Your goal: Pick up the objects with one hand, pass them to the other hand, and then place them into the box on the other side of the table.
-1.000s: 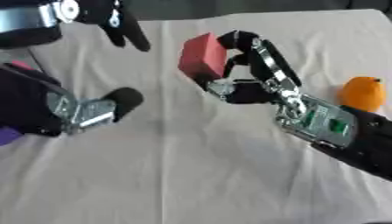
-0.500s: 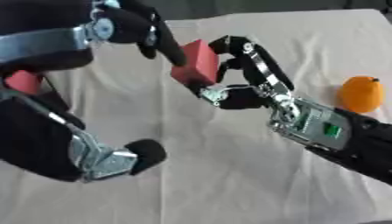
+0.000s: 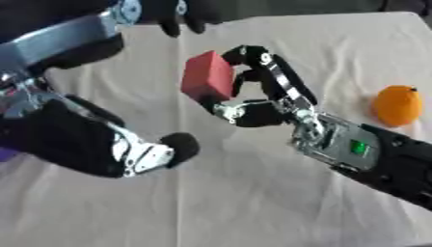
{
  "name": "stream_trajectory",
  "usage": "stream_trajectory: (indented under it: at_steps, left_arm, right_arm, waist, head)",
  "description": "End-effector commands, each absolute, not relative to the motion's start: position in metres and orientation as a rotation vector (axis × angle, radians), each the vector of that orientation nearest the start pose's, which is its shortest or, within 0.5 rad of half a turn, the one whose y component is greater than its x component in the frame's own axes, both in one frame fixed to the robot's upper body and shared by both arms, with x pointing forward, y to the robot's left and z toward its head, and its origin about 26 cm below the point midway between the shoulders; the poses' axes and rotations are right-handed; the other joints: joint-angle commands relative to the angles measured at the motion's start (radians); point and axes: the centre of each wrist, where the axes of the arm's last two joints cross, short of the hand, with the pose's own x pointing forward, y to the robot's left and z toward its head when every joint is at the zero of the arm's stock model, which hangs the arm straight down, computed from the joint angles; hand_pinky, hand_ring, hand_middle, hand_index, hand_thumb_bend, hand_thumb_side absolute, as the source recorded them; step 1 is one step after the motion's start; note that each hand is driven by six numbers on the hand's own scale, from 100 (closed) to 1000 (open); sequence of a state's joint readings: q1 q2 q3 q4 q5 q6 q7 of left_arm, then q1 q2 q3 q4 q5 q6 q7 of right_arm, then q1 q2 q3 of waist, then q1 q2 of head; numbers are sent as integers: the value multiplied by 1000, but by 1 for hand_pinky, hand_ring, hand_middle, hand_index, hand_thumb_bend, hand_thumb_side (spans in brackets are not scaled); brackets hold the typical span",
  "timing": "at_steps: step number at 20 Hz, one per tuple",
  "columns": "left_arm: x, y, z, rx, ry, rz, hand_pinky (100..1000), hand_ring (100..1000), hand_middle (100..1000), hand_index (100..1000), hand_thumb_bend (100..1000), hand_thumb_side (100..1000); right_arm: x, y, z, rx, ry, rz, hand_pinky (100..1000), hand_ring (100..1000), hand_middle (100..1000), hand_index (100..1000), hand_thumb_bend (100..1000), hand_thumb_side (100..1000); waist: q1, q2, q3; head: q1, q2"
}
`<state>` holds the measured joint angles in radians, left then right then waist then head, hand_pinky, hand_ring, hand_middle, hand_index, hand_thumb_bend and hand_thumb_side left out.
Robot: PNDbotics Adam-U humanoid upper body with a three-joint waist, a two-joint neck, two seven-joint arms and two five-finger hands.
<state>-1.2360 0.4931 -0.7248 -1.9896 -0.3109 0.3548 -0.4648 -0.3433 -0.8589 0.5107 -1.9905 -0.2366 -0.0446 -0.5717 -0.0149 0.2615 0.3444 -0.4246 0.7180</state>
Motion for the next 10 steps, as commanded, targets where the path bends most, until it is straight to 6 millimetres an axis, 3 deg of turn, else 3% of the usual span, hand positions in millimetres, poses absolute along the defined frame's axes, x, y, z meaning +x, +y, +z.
stream_trajectory:
  at_steps: [1,10]
  left_arm:
    - [240,52,351,-511,2485,2186,896,766,757,858,492,351]
    - [245,44,341,-621,2530,2219,893,770,757,854,469,360]
  right_arm:
    - [281,-240,178,-239,-2181,510,364,700,502,473,462,112]
    - [282,-233,179,-259,-2288,581,382,701,505,475,460,100]
  waist:
    - [13,-30,-2]
    - [13,-26,-8]
  head:
    - [5,-15]
    - [21,-21]
